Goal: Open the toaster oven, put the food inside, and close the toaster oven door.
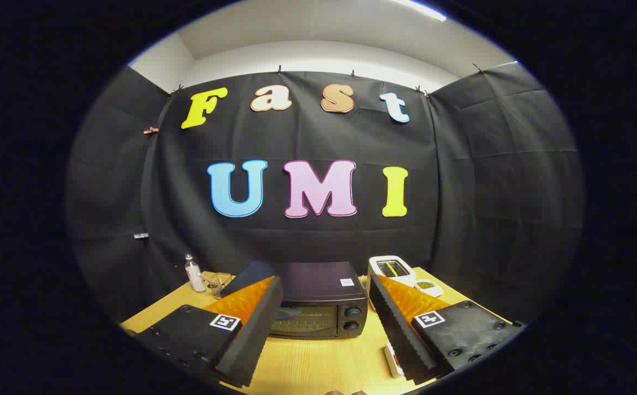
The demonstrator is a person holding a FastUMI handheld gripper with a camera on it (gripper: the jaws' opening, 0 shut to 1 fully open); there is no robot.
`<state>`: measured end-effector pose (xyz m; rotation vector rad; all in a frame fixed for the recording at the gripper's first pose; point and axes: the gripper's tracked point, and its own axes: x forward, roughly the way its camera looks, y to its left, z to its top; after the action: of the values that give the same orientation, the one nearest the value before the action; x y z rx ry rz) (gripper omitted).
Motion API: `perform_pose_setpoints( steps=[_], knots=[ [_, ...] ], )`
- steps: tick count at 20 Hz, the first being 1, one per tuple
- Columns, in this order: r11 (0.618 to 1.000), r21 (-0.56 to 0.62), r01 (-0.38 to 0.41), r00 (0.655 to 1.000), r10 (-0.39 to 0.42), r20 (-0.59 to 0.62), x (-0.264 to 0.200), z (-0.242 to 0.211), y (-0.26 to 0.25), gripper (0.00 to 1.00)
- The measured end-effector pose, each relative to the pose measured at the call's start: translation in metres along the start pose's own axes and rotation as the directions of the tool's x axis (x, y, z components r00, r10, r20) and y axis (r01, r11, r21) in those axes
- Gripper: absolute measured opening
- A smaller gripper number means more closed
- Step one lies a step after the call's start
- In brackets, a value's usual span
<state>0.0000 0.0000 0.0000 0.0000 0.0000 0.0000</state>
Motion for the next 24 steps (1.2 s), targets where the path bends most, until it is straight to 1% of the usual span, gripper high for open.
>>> perform_pose_setpoints(
  steps=[4,14,24],
  knots=[
    [1.000,0.004,-0.021,1.000,0.021,-0.013,0.000,-0.005,0.006,0.99],
    [0.999,0.008,-0.037,0.998,0.037,-0.044,0.003,-0.017,0.015,0.99],
    [1.000,0.014,-0.010,0.997,0.011,-0.073,0.005,-0.028,0.008,0.99]
  ],
)
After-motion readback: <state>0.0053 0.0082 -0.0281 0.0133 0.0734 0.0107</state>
